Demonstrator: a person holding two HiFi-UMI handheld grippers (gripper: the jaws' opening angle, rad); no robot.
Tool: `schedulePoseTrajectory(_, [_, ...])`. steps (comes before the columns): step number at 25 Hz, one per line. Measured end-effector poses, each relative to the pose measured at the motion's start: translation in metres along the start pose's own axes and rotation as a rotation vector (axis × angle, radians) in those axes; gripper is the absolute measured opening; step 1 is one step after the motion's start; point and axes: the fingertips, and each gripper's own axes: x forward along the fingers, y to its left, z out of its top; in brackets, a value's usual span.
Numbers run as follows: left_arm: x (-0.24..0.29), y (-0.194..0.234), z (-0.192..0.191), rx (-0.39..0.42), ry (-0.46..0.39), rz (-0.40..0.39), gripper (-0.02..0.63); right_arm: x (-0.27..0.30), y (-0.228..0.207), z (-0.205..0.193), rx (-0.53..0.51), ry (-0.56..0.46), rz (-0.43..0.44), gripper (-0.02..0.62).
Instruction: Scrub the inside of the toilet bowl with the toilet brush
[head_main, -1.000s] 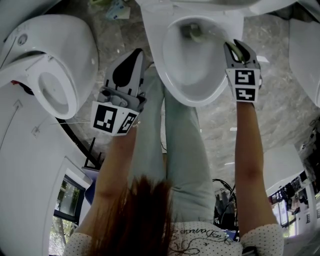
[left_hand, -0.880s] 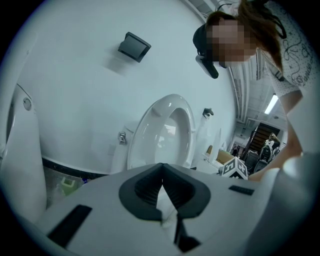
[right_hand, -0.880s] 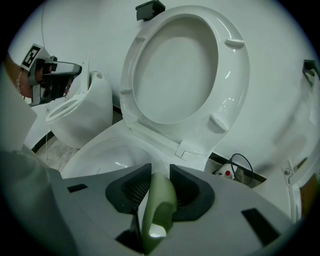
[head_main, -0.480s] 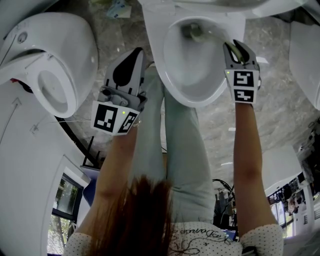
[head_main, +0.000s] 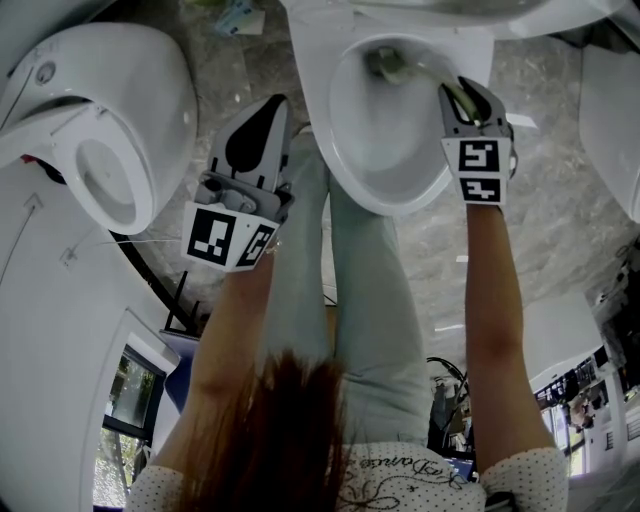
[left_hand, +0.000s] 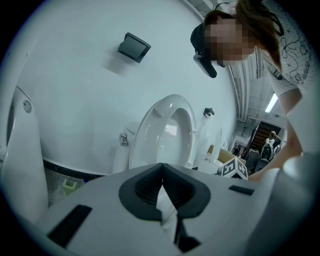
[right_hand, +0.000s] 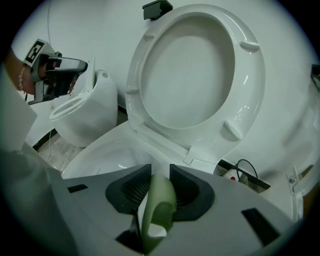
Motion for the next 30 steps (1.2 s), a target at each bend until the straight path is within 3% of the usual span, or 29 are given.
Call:
schedulePoseTrajectory(17, [-0.009, 0.001, -0.008, -0.018, 0.009, 0.012, 0.003, 0.005, 0.022, 0.016, -0.058, -0.036, 0.048, 0.124])
schedulePoseTrajectory(25, [-0.006, -0.002, -0.007, -0.016, 0.004, 0.007, 0.003, 0.004, 0.042, 0.021, -0.207, -0.056, 0.111, 0.124])
schedulePoseTrajectory(30, [-0.007, -0.004, -0.008, -0.015, 0.005, 0.006, 0.003, 0.002, 0.050, 0.020, -0.242, -0.062, 0.141, 0.124])
